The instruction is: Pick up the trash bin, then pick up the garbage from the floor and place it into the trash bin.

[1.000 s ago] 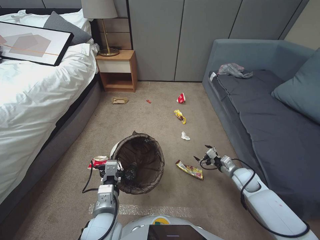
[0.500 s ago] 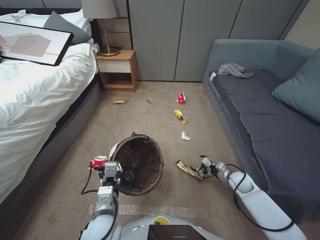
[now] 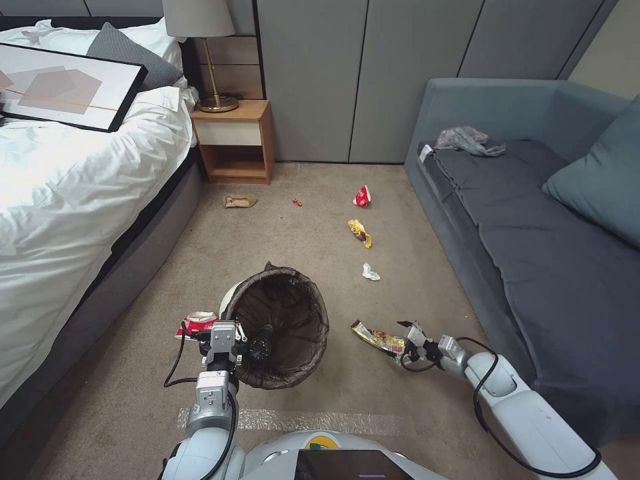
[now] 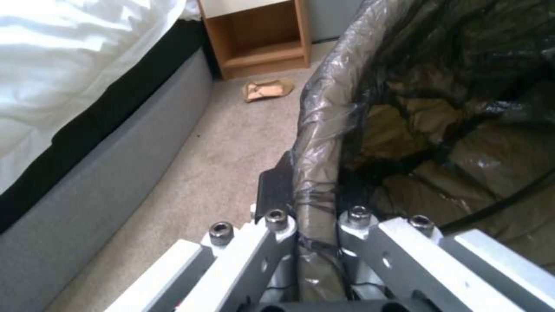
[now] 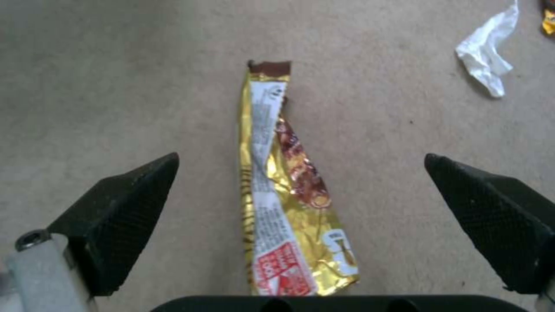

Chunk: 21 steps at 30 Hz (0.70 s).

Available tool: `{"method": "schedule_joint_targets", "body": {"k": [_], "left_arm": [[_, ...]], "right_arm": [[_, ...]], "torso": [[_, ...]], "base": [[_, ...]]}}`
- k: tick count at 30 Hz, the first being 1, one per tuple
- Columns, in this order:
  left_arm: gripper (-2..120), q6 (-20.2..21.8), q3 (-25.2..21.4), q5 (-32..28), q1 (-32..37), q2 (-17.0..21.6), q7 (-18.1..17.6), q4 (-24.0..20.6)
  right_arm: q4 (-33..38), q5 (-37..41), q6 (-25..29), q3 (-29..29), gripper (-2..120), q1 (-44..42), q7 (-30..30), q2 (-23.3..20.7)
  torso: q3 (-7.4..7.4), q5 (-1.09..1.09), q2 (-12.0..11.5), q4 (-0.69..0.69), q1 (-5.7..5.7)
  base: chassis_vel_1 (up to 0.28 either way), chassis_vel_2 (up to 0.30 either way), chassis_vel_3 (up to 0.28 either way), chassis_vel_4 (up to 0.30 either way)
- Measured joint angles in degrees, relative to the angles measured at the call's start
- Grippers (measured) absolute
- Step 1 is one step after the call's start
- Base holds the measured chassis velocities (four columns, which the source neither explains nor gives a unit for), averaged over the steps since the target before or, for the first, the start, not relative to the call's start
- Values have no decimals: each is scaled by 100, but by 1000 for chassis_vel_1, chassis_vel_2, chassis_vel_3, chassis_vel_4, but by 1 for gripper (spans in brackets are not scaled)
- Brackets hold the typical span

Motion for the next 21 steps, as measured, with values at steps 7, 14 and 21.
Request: {"method": "schedule_joint_targets", "body": {"k": [7, 14, 21], "left_arm": [[0, -19, 8, 49, 39, -9, -3, -2], [0, -31, -5, 83, 87, -15, -9, -14], [0, -55, 13, 166, 145, -51, -10, -13]], "right_arm": [[-953, -182, 158, -55, 100, 470, 30, 279], [-1839, -222, 305, -70, 100, 894, 72, 543], [-2493, -196, 360, -112, 79, 1161, 6, 925]], "torso": [[0, 2, 0, 2, 0], [0, -1, 0, 1, 0], [0, -1, 0, 1, 0]], "base": [[0, 0, 0, 0], [0, 0, 0, 0], [0, 0, 0, 0]]}}
